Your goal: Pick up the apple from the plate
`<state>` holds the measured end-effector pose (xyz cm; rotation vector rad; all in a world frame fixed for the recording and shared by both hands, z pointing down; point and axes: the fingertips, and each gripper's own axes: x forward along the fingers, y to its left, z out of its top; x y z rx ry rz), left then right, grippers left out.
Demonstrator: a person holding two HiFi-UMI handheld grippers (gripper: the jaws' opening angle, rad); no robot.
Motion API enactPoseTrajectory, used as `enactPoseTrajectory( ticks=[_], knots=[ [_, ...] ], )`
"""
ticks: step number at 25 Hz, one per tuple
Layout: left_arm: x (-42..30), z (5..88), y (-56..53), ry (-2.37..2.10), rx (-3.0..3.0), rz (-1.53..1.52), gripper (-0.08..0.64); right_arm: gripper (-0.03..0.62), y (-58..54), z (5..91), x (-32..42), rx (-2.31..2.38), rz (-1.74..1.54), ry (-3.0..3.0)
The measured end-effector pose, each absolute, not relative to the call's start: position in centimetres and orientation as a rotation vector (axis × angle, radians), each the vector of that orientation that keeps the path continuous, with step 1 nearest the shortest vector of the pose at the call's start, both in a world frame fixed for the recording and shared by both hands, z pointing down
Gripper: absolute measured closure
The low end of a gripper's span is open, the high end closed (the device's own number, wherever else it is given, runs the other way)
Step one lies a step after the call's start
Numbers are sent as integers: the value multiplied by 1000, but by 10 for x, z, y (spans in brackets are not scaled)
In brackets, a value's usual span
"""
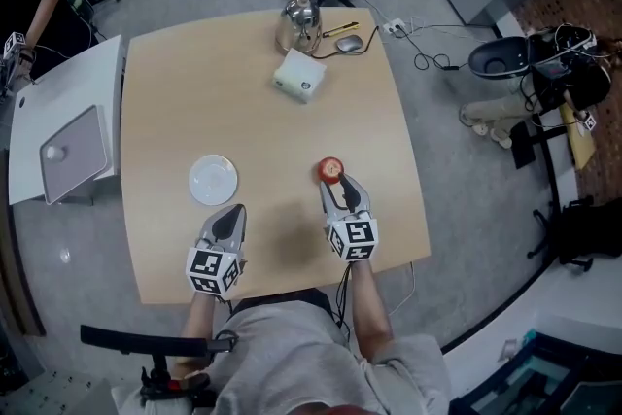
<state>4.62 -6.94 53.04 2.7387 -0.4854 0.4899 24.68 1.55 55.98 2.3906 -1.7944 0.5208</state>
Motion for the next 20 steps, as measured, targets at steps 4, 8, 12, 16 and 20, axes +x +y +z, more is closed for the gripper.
enactPoseTrajectory(
  ticks=[4,8,12,16,20],
  knots=[
    [42,519,-71,-496,2754,462,540,432,17,551,238,2383,505,-1807],
    [39,514,-73,-502,2766,445,540,455,20,545,224,2385,508,-1824],
    [33,509,-74,-508,2771,425,540,480,25,541,211,2400,518,-1826],
    [28,505,-74,-518,2776,407,540,498,32,538,201,2401,525,-1835],
    [21,496,-70,-536,2780,388,540,523,39,528,194,2404,518,-1844]
  ],
)
